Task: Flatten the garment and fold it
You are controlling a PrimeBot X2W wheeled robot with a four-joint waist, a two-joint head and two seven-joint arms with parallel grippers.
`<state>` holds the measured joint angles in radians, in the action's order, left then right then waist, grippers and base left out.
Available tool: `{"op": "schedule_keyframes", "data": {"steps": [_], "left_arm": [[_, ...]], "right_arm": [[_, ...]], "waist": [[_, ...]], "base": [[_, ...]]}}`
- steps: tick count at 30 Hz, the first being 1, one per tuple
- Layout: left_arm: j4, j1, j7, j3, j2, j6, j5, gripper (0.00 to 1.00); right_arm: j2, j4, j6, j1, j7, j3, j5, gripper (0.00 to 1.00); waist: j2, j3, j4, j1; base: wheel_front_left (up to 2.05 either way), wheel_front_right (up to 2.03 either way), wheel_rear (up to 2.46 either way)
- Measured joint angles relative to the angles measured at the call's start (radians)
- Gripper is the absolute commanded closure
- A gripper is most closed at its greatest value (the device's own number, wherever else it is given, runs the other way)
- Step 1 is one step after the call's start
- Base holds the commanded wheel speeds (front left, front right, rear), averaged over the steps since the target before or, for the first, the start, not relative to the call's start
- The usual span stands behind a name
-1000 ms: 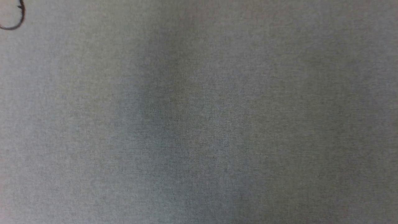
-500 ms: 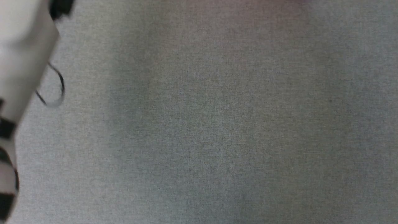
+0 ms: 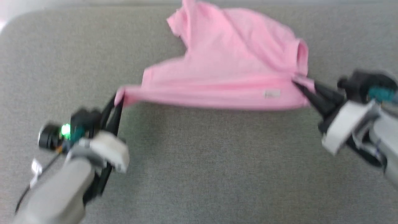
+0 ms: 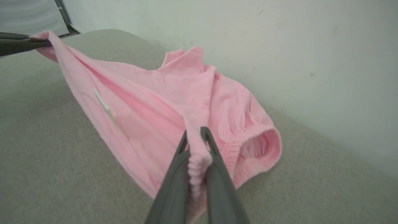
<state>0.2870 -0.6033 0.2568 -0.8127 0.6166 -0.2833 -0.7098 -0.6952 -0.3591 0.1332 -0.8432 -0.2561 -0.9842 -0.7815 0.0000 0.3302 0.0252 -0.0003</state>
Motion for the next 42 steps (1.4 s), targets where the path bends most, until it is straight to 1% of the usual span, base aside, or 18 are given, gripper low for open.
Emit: {"op": "schedule_keyframes", "data": {"steps": [2, 5, 8, 11, 14, 17, 19, 23, 24, 26, 31, 36, 42], "left_arm": [[-0.048, 0.092, 0.0, 0.012, 0.024, -0.016, -0.003, 1.0], [-0.123, 0.219, 0.0, 0.003, 0.056, -0.044, -0.007, 1.0], [-0.193, 0.318, -0.001, -0.009, 0.082, -0.084, -0.019, 1.0], [-0.24, 0.393, -0.002, -0.013, 0.105, -0.124, -0.033, 1.0], [-0.259, 0.452, -0.001, -0.013, 0.126, -0.141, -0.051, 1.0], [-0.269, 0.473, -0.001, -0.01, 0.141, -0.146, -0.051, 1.0], [-0.276, 0.458, -0.002, -0.012, 0.146, -0.15, -0.028, 1.0], [-0.293, 0.332, -0.026, -0.02, 0.15, -0.148, 0.052, 1.0], [-0.295, 0.289, -0.03, -0.017, 0.148, -0.141, 0.064, 1.0], [-0.287, 0.197, -0.054, -0.014, 0.145, -0.11, 0.086, 1.0], [-0.201, -0.018, -0.117, -0.022, 0.12, -0.01, 0.133, 1.0], [-0.069, -0.214, -0.169, -0.039, 0.077, 0.078, 0.185, 1.0], [0.132, -0.408, -0.221, -0.082, -0.003, 0.181, 0.231, 1.0]], "right_arm": [[-0.026, 0.042, 0.0, 0.083, -0.001, 0.01, -0.013, 1.0], [-0.059, 0.108, 0.0, 0.213, 0.003, 0.014, -0.03, 1.0], [-0.082, 0.166, 0.0, 0.351, 0.028, 0.011, -0.035, 1.0], [-0.09, 0.198, 0.0, 0.468, 0.037, 0.034, -0.035, 1.0], [-0.081, 0.232, 0.0, 0.564, 0.046, 0.073, -0.023, 1.0], [-0.067, 0.268, 0.0, 0.62, 0.055, 0.116, 0.015, 1.0], [-0.054, 0.289, 0.0, 0.629, 0.062, 0.165, 0.039, 1.0], [-0.017, 0.316, 0.0, 0.623, 0.073, 0.289, 0.089, 1.0], [-0.004, 0.317, 0.0, 0.622, 0.078, 0.32, 0.099, 1.0], [0.019, 0.318, 0.0, 0.616, 0.095, 0.367, 0.123, 1.0], [0.089, 0.311, 0.0, 0.567, 0.121, 0.465, 0.192, 1.0], [0.149, 0.28, 0.0, 0.486, 0.13, 0.501, 0.248, 1.0], [0.197, 0.195, 0.0, 0.371, 0.133, 0.498, 0.311, 1.0]], "waist": [[0.0, -0.03, -0.003, 0.0], [0.0, -0.074, -0.007, -0.0001], [0.0, -0.113, -0.01, -0.0002], [0.0, -0.144, -0.012, -0.0001], [0.0, -0.166, -0.014, 0.0], [0.0001, -0.175, -0.013, 0.0], [0.0001, -0.172, -0.013, 0.0002], [0.0001, -0.164, -0.017, 0.0002], [0.0001, -0.159, -0.018, 0.0003], [0.0001, -0.148, -0.022, 0.0003], [0.0001, -0.101, -0.042, 0.0004], [0.0001, -0.03, -0.07, 0.0006], [0.0001, 0.067, -0.109, 0.0007]], "base": [[0.0, 0.0, 0.0], [0.0, 0.0, 0.0], [0.0, 0.0, 0.0], [0.0, 0.0, 0.0], [0.0, 0.0, 0.0], [0.0, 0.0, 0.0], [0.0, 0.0, 0.0], [0.0, 0.0, 0.0], [0.0, 0.0, 0.0], [0.0, 0.0, 0.0], [0.0, 0.0, 0.0], [0.0, 0.0, 0.0], [0.0, 0.0, 0.0]]}}
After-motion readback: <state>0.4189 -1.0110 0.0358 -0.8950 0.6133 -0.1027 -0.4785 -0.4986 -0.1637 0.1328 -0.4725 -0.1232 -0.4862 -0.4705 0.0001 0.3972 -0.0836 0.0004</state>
